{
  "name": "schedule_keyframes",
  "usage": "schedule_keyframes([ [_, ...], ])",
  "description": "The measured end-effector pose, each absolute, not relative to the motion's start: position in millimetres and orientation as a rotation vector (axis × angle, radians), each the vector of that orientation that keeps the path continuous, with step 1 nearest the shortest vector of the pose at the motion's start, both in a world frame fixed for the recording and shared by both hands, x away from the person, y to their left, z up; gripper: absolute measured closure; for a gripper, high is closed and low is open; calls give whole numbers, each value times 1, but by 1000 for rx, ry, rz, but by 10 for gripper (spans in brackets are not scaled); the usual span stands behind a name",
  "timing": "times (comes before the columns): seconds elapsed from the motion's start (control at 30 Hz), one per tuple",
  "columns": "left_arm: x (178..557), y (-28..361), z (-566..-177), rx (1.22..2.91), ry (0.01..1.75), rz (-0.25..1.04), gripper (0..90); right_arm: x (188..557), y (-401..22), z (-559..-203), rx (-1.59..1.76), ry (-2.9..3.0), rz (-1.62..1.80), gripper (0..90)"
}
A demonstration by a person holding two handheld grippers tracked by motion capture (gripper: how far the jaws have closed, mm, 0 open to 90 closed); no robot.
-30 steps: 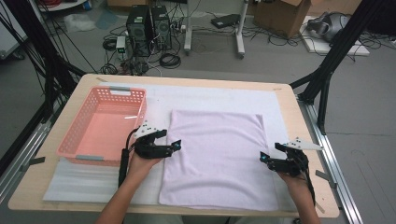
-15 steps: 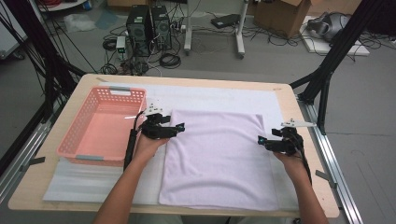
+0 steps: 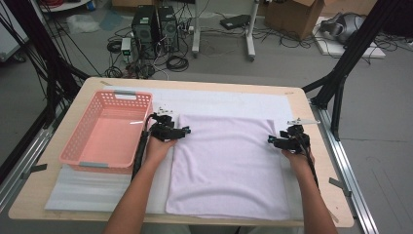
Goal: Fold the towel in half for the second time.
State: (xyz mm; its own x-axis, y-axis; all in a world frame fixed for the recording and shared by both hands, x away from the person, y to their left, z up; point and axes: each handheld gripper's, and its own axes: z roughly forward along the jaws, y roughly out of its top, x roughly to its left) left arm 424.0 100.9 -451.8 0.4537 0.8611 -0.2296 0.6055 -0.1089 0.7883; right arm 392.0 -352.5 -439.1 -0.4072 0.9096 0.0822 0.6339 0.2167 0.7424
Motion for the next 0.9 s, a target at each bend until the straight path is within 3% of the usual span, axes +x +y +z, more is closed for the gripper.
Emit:
schedule_keyframes([
  [0.07,426,98,-452,1818,1246,376,310,396,-353,-441,1457,2118,1000,429],
  [0.27,424,90,-452,1874,1237,470,564,403,-346,-444,1475,2110,942,519],
  [0.4,425,93,-453,1860,1223,419,831,402,-341,-442,1494,2130,947,785],
  [0.57,424,94,-452,1846,1232,423,856,402,-342,-442,1528,2134,994,851],
  [0.9,418,102,-431,1692,1213,469,864,399,-349,-428,1466,2044,1049,858],
])
